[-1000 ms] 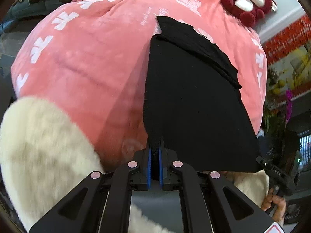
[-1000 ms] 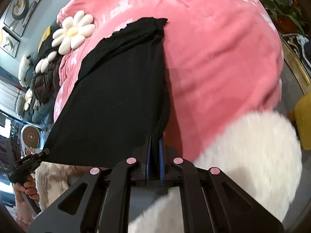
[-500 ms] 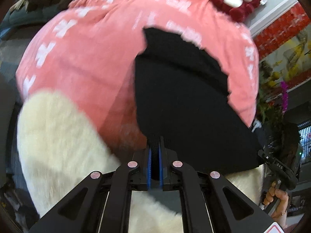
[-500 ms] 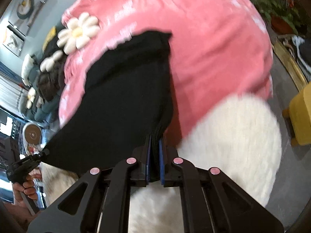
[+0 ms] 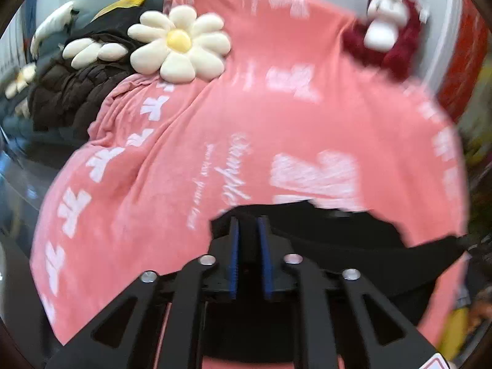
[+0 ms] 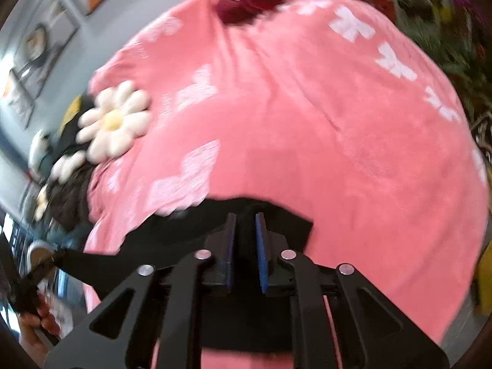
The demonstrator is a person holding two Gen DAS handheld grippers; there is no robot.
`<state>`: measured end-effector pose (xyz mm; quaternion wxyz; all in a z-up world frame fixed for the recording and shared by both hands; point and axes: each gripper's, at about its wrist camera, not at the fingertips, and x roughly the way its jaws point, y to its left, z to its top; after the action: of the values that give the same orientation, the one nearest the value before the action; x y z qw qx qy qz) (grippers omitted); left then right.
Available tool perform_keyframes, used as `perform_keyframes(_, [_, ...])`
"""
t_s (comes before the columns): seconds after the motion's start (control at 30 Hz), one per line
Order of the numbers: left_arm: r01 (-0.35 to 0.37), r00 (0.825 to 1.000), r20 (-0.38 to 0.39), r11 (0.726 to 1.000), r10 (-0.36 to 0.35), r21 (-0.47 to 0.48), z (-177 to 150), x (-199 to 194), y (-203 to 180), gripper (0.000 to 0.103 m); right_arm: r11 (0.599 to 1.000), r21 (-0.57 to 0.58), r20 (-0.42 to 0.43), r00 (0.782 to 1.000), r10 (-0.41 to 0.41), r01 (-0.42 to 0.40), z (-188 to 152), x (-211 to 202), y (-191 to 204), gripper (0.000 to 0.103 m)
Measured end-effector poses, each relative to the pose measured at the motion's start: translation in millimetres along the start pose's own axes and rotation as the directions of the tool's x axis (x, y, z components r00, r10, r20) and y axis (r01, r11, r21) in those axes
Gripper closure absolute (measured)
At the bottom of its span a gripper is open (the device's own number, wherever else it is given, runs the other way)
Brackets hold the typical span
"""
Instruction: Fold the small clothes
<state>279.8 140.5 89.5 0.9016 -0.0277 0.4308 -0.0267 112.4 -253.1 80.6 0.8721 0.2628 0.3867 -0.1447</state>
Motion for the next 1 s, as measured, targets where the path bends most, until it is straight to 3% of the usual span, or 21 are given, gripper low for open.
perform_keyframes(0.03, [-0.053,0.998,-0.022,0.999,0.053,-0.002,-0.6,14.2,0.0,0.073,1.000,0.021,-0.006,1.000,-0.012,0.012,-2.0,5.5,-4.4,0.078])
perform_keyframes(0.07, [-0.107,0.993,-0.059,0.994,0.106,-0.014,-2.9,32.0,3.0,0.072,0.999,0.044,0.004,1.000,0.025,-0.025,-8.6,4.8,-7.6,0.078])
perform_keyframes(0.1, [-0.107,0.992,-0.074,0.994,0.104,-0.031,-4.6,36.5,6.1,0.072,0.998,0.037,0.011,0.999,0.050,-0.050,-15.2,1.1,-7.6,0.078])
perform_keyframes(0.13, [-0.065,0.994,-0.091,0.996,0.059,-0.066,-10.7,39.0,14.7,0.069,0.998,0.014,0.010,0.998,0.057,-0.058,-23.1,-2.4,-7.2,0.078])
perform_keyframes(0.17, [-0.021,0.995,-0.097,0.995,0.012,-0.094,-18.4,38.4,22.5,0.057,0.998,-0.025,0.005,0.998,0.059,-0.059,-32.1,-5.3,-5.2,0.078])
perform_keyframes(0.2, [-0.008,0.995,-0.098,0.995,-0.002,-0.103,-24.2,37.8,27.5,0.051,0.994,-0.094,-0.006,0.999,0.051,-0.051,-45.0,-7.6,-0.2,0.078])
perform_keyframes(0.3, [0.007,0.995,-0.096,0.998,-0.013,-0.064,-48.3,33.5,26.7,0.051,0.975,-0.222,-0.047,0.999,-0.009,-0.001,-67.4,2.1,8.4,0.078])
perform_keyframes(0.37, [0.017,0.993,-0.116,0.999,-0.021,-0.031,-59.6,36.3,19.0,0.051,0.971,-0.240,-0.057,0.998,-0.034,0.019,-69.8,12.4,9.2,0.077])
perform_keyframes(0.47, [0.058,0.987,-0.151,0.998,-0.058,-0.009,-69.6,38.3,1.0,0.038,0.979,-0.206,-0.079,0.996,-0.028,0.011,-59.9,30.8,8.0,0.076])
perform_keyframes(0.53, [0.090,0.981,-0.168,0.996,-0.093,-0.026,-71.3,44.0,-3.8,0.037,0.982,-0.191,-0.080,0.997,-0.011,-0.005,-54.7,35.6,5.8,0.064])
perform_keyframes(0.57, [0.101,0.978,-0.182,0.994,-0.106,-0.039,-69.7,50.1,-4.2,0.037,0.982,-0.191,-0.071,0.997,-0.008,-0.006,-49.5,37.9,7.8,0.051])
perform_keyframes(0.6, [0.102,0.976,-0.189,0.994,-0.109,-0.048,-68.8,53.9,-3.9,0.037,0.980,-0.199,-0.049,0.999,-0.018,0.008,-40.6,41.6,11.2,0.046])
perform_keyframes(0.77, [0.099,0.953,-0.268,0.982,-0.140,-0.161,-52.4,93.3,4.2,0.044,0.981,-0.187,-0.064,0.996,-0.057,0.044,-7.5,78.0,17.6,0.040])
perform_keyframes(0.8, [0.100,0.950,-0.275,0.978,-0.149,-0.182,-48.7,99.0,5.6,0.058,0.982,-0.184,-0.086,0.995,-0.049,0.032,-3.7,89.0,17.8,0.048])
perform_keyframes(0.83, [0.107,0.950,-0.270,0.976,-0.156,-0.189,-42.3,104.2,6.4,0.067,0.980,-0.199,-0.128,0.991,-0.025,-0.001,-1.4,99.7,20.5,0.064])
perform_keyframes(0.87, [0.106,0.953,-0.261,0.977,-0.153,-0.185,-35.1,106.4,5.7,0.081,0.978,-0.206,-0.142,0.989,-0.027,-0.003,-0.1,102.5,22.1,0.102])
perform_keyframes(0.9, [0.124,0.956,-0.241,0.975,-0.167,-0.182,-25.0,105.9,4.8,0.088,0.981,-0.191,-0.112,0.994,-0.004,-0.018,3.7,96.4,22.5,0.101])
perform_keyframes(0.93, [0.136,0.961,-0.216,0.974,-0.174,-0.179,-15.7,104.4,3.7,0.089,0.987,-0.155,-0.055,0.998,0.021,-0.030,8.7,84.7,18.4,0.102])
perform_keyframes(1.0, [0.124,0.975,-0.165,0.978,-0.151,-0.167,3.8,101.9,2.3,0.088,0.996,-0.088,-0.021,1.000,-0.019,0.017,13.7,84.3,1.5,0.102])
